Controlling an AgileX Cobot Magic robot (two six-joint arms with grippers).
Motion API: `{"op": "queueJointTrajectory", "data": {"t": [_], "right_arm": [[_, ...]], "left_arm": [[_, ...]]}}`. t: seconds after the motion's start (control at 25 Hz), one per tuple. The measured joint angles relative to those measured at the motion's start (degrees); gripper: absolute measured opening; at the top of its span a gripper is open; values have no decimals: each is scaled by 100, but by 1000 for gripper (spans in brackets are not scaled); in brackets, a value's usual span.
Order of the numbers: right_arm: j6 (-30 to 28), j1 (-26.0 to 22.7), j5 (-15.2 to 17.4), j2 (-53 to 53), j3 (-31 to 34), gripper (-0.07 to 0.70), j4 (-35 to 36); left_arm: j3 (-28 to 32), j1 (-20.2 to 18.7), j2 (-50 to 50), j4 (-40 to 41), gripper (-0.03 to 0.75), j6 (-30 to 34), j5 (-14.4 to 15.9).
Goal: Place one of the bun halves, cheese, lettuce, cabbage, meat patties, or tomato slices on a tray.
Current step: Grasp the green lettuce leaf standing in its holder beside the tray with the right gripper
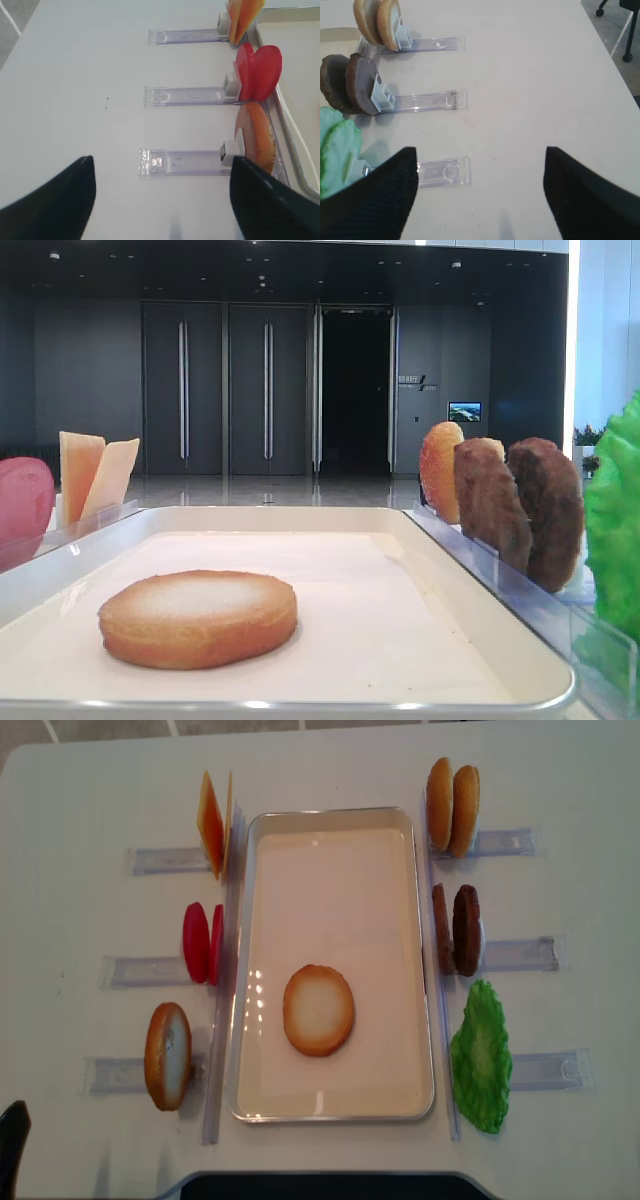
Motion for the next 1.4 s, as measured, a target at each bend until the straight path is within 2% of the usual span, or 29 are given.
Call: {"op": "queueJointTrajectory", "data": {"t": [0.88, 1.16, 1.4], "right_arm": [[0, 0, 14, 42, -34, 527, 44], [-10, 0, 221, 1301, -179, 527, 256], [-154, 0, 412, 2793, -637, 527, 750]], "left_arm": [[0, 0, 0, 0, 640, 0, 0], [0, 0, 0, 0, 640, 0, 0], [0, 0, 0, 0, 640, 0, 0]]}}
